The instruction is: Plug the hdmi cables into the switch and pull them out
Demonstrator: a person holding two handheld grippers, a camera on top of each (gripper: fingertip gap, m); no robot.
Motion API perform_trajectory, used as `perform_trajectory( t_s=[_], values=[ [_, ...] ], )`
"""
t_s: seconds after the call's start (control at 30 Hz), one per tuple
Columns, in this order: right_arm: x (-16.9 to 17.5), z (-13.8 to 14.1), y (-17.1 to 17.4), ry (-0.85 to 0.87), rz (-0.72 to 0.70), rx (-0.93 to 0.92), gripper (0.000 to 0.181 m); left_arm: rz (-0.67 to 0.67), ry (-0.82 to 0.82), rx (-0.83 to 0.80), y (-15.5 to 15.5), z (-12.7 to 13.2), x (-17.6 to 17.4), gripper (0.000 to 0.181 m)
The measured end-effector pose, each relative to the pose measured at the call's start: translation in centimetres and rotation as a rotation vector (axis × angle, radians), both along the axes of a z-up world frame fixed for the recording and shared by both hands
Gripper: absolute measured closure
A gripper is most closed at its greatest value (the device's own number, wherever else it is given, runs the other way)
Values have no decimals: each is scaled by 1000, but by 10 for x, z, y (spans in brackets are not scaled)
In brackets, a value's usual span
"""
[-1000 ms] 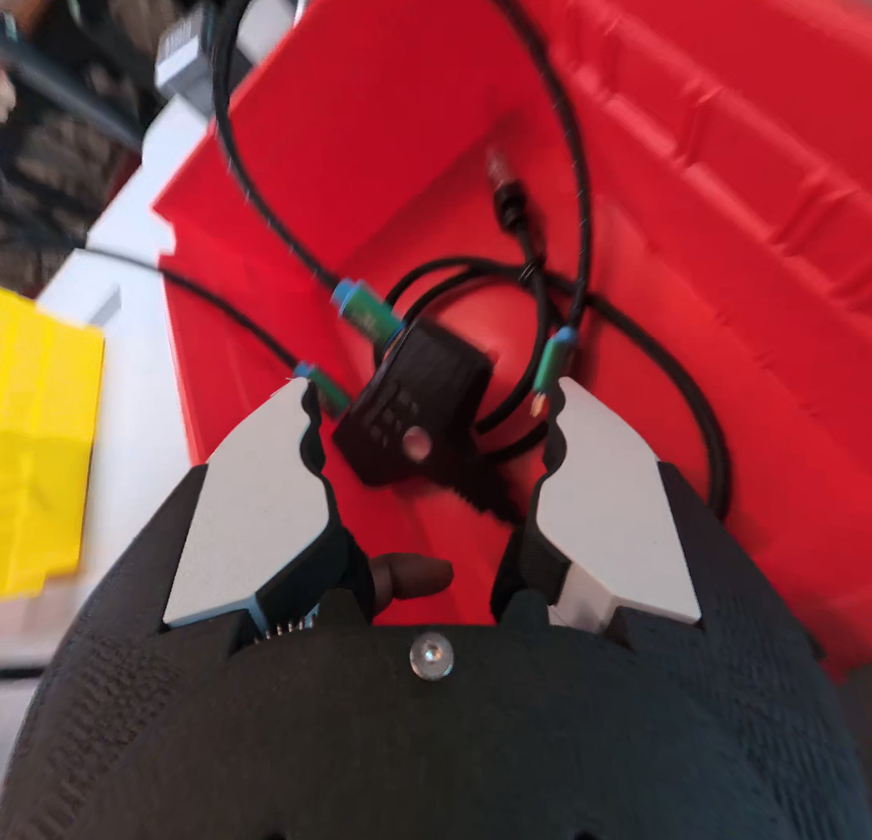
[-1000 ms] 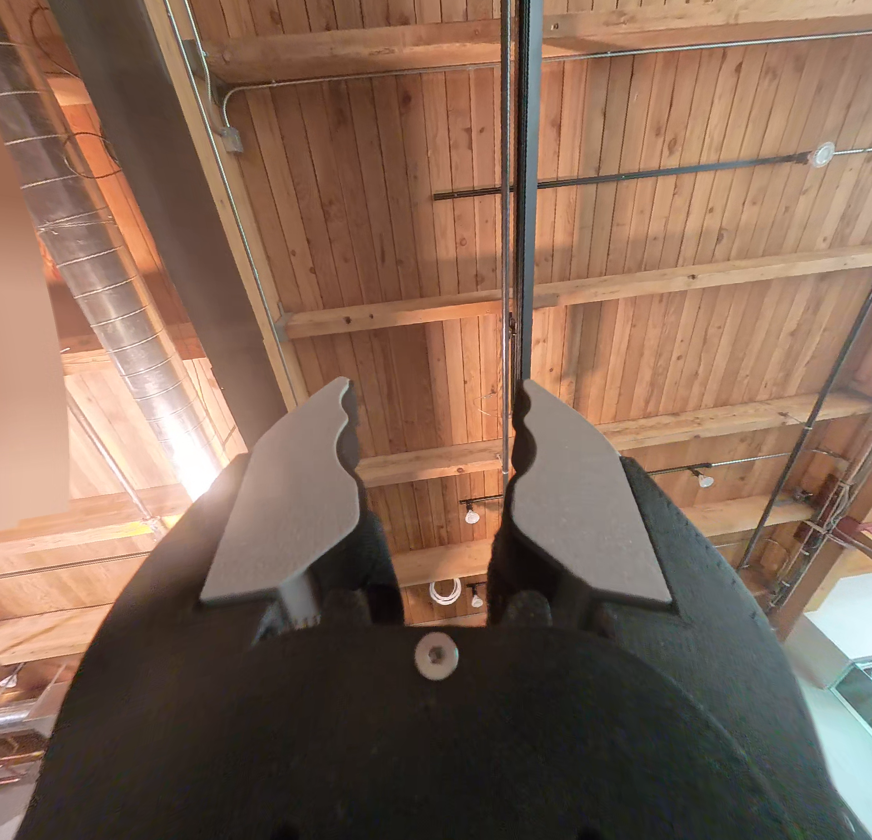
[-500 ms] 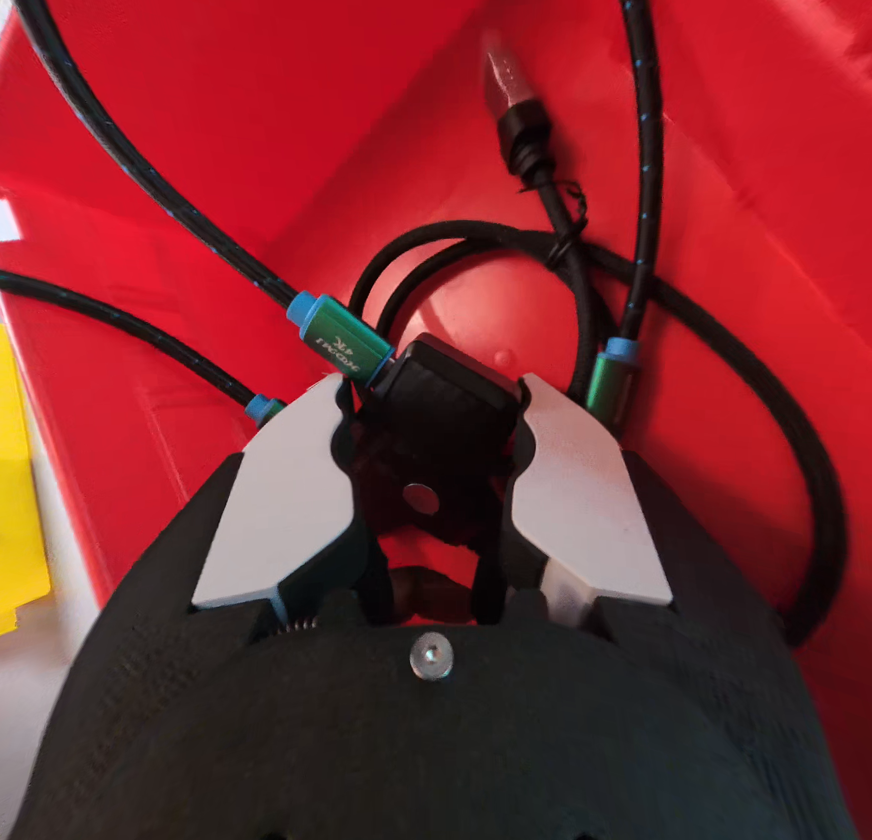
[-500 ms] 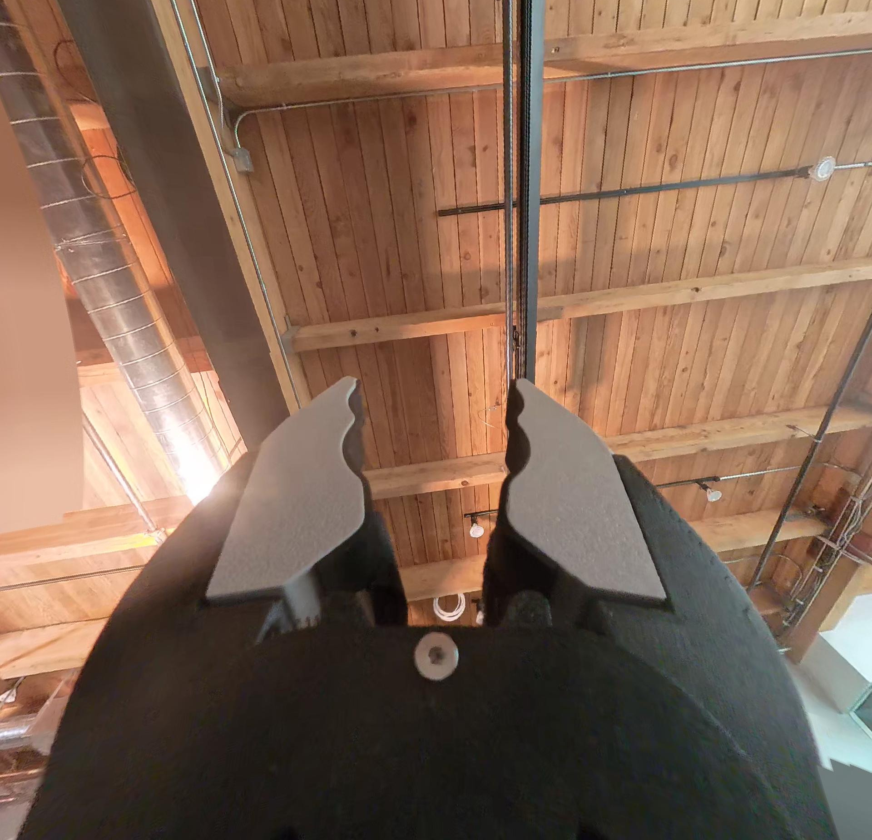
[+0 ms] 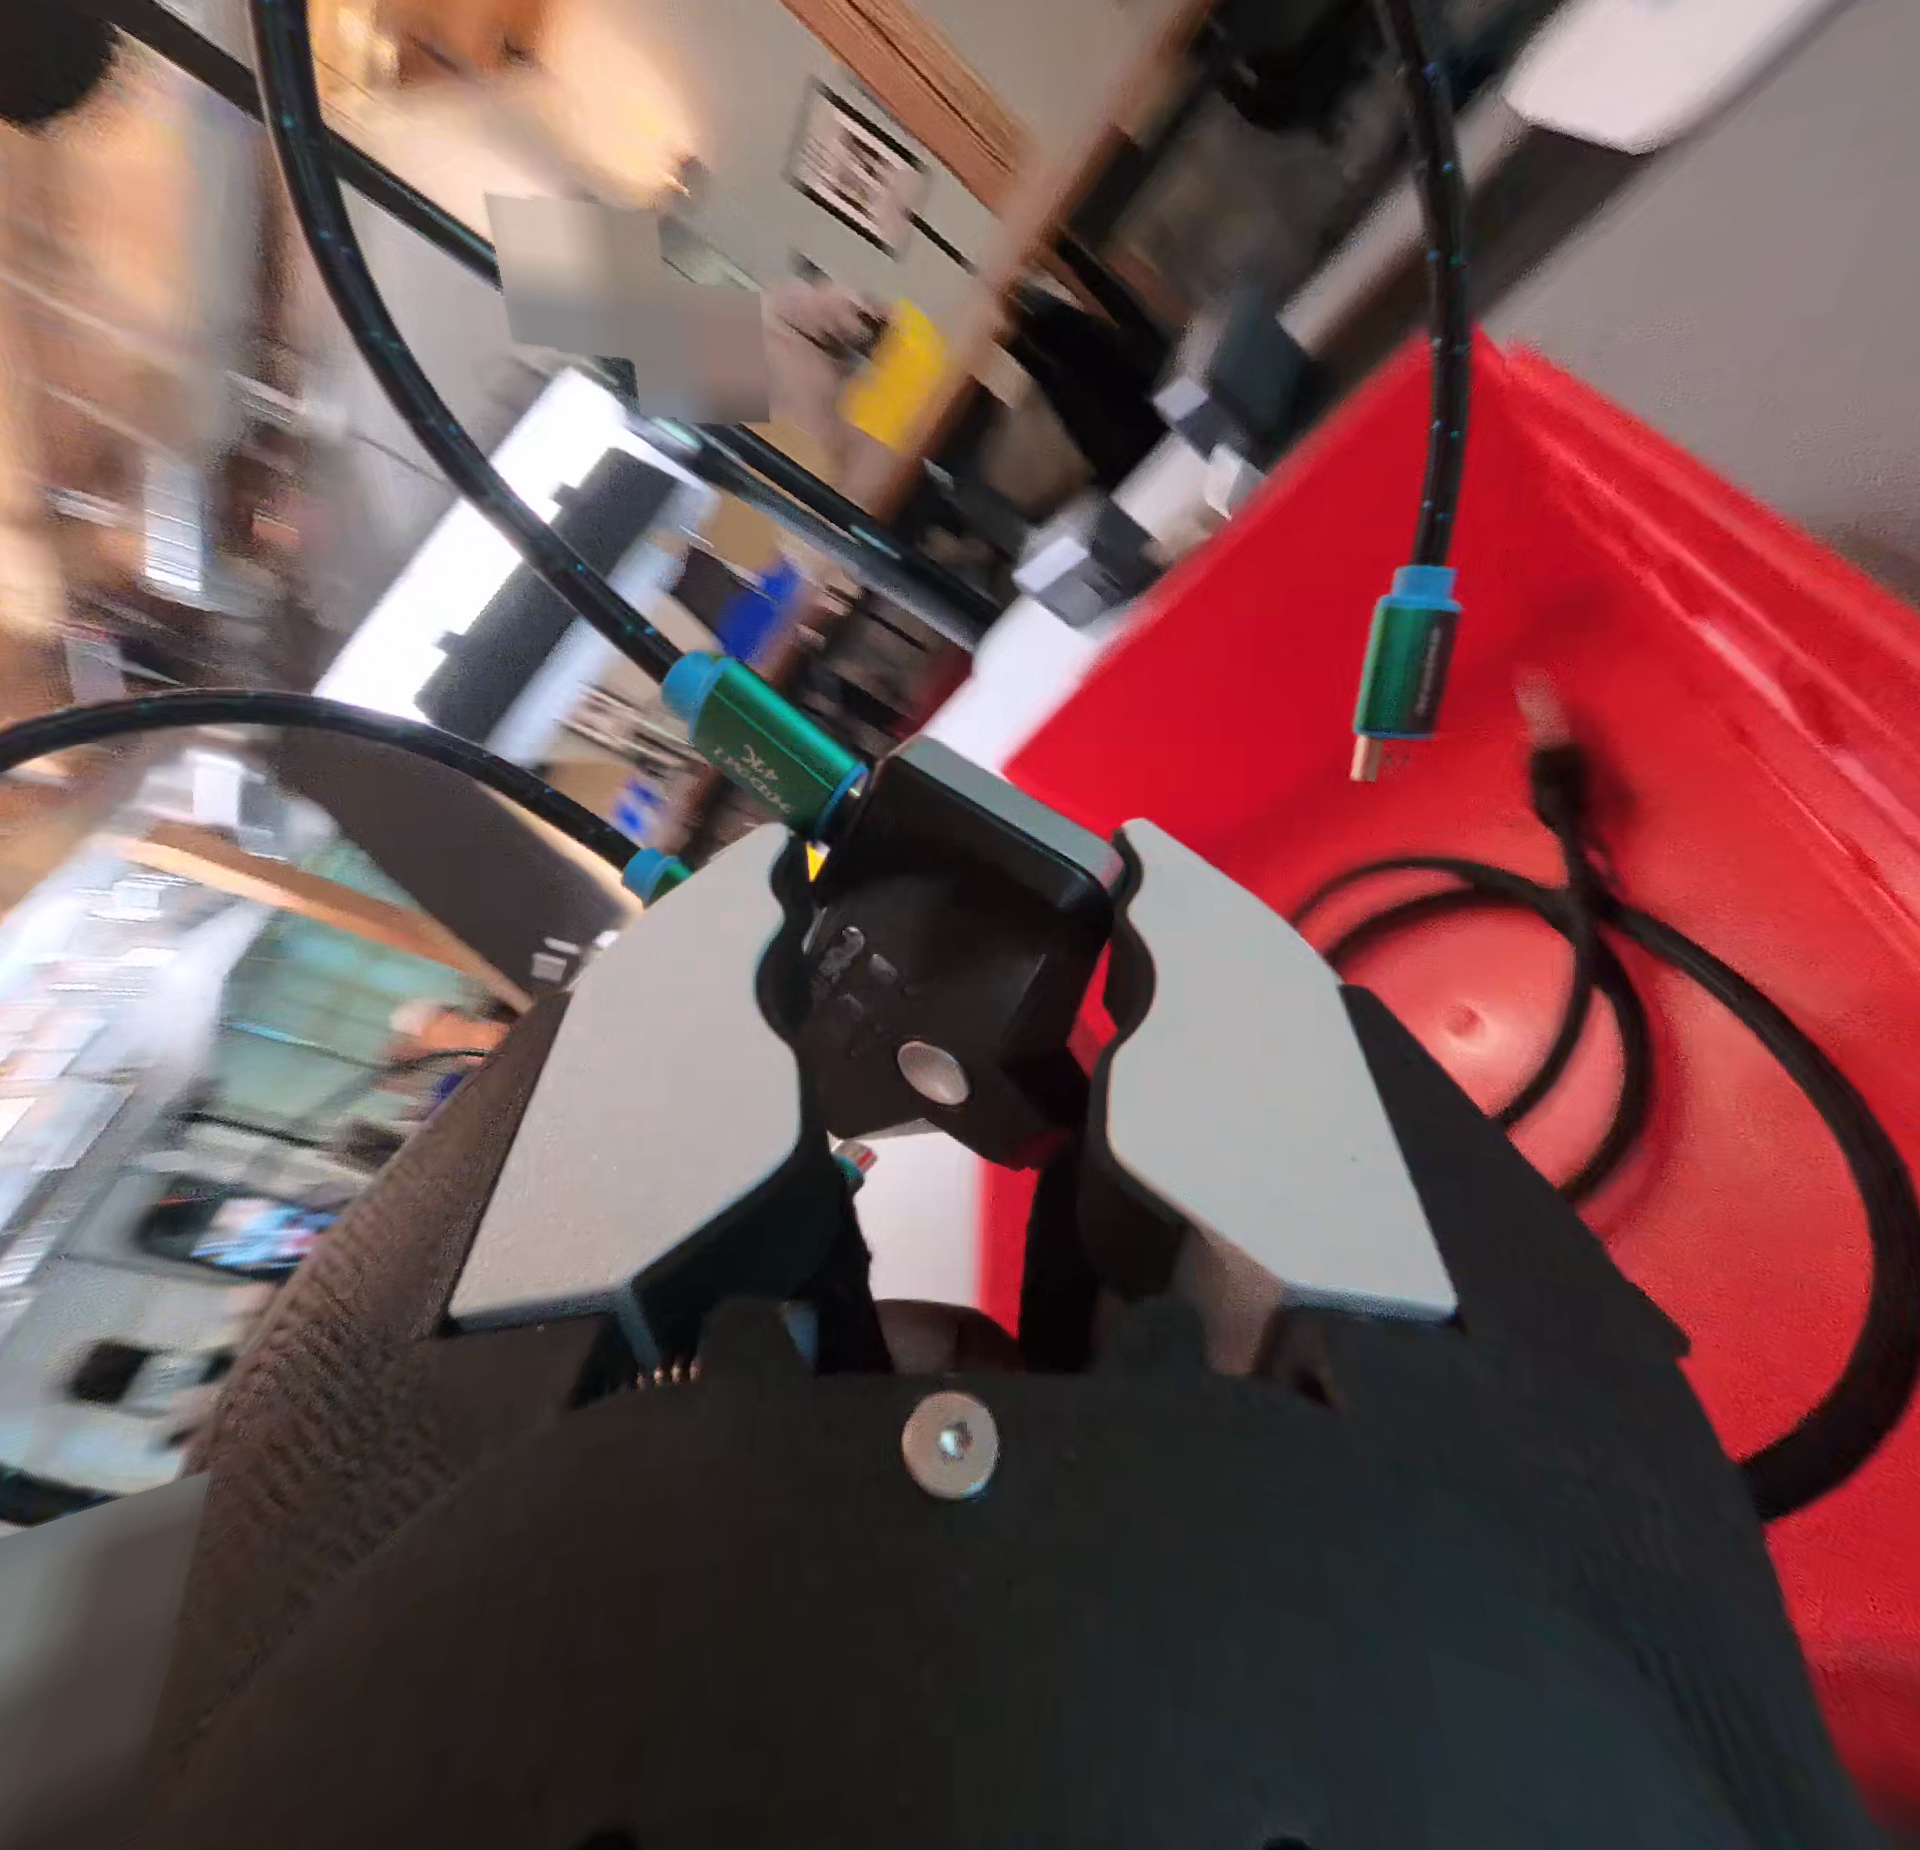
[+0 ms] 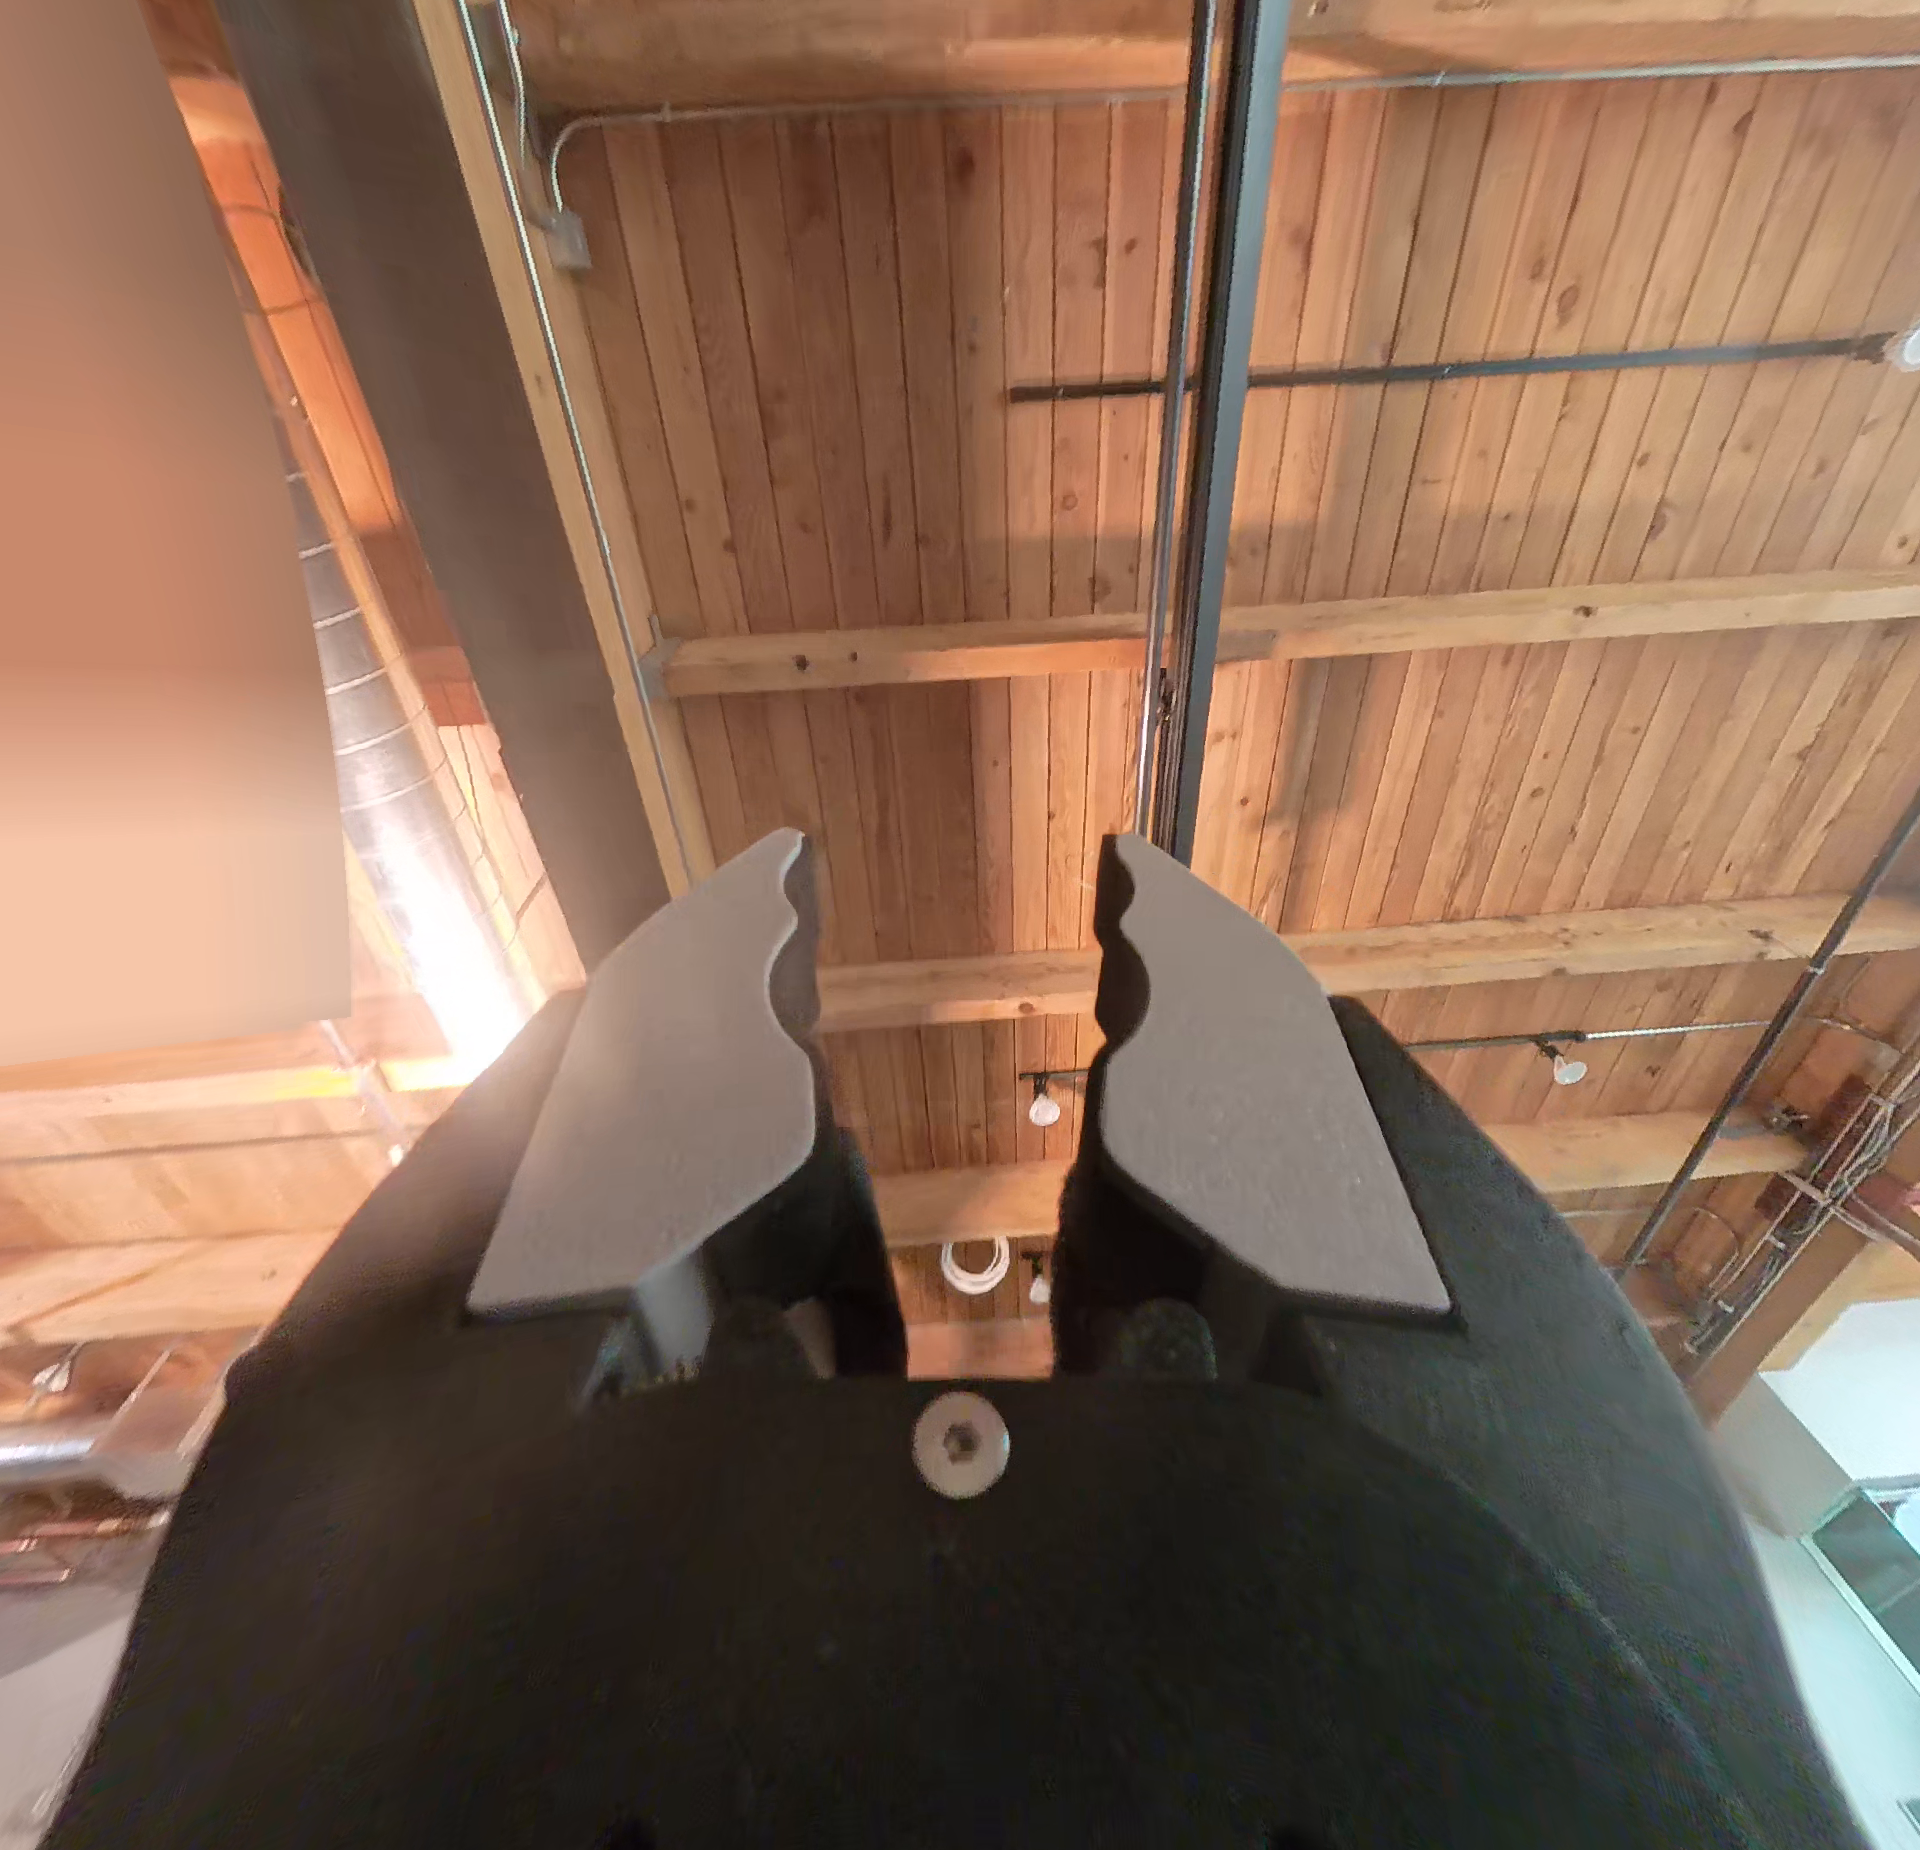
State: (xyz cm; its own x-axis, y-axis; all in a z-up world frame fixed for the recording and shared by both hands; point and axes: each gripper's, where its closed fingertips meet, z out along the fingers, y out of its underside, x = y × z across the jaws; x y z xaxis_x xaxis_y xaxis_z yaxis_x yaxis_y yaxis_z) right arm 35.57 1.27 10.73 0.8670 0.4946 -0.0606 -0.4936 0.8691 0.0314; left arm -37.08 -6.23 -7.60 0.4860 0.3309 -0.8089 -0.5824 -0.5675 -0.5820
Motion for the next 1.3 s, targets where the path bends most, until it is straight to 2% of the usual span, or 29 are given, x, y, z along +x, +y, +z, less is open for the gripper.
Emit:
perform_trajectory(
  t_s=[0.1,0.17,0.3,0.47,0.57,0.67,0.73,0.8,0.83,0.9,0.97,1.03,1.1,1.2,1.3],
  values=[
    [-14,2,3,-44,17,-18,128,14,302,225,-13,65,36,128],
    [-23,3,4,-69,44,-27,128,12,486,325,-19,92,64,130],
    [-57,7,2,-182,135,-48,131,-47,730,396,-14,114,117,130],
    [-130,1,-23,-424,282,-13,134,-135,986,461,-4,125,193,130],
    [-189,-17,-46,-635,418,-29,145,-237,1125,497,0,123,248,130],
    [-272,-63,-73,-1020,654,-151,162,-358,1165,475,9,112,290,130],
    [-325,-104,-84,-1270,754,-284,143,-418,1168,445,16,103,307,130],
    [-360,-134,-74,-1390,703,-412,120,-481,1162,416,23,92,322,130],
    [-370,-142,-68,-1393,674,-448,116,-506,1160,404,26,88,328,130],
    [-379,-149,-57,-1346,682,-477,120,-554,1161,382,32,79,340,130],
    [-381,-149,-56,-1300,787,-475,125,-616,1150,346,39,67,351,130],
    [-381,-149,-56,-1273,893,-450,134,-681,1145,297,46,53,363,130],
    [-382,-153,-50,-1260,940,-468,154,-762,1142,235,52,36,376,130],
    [-383,-160,-36,-1246,1044,-503,157,-809,1034,151,64,20,381,127],
    [-382,-160,-6,-1117,1115,-598,159,-821,866,9,72,4,376,119]
  ],
)
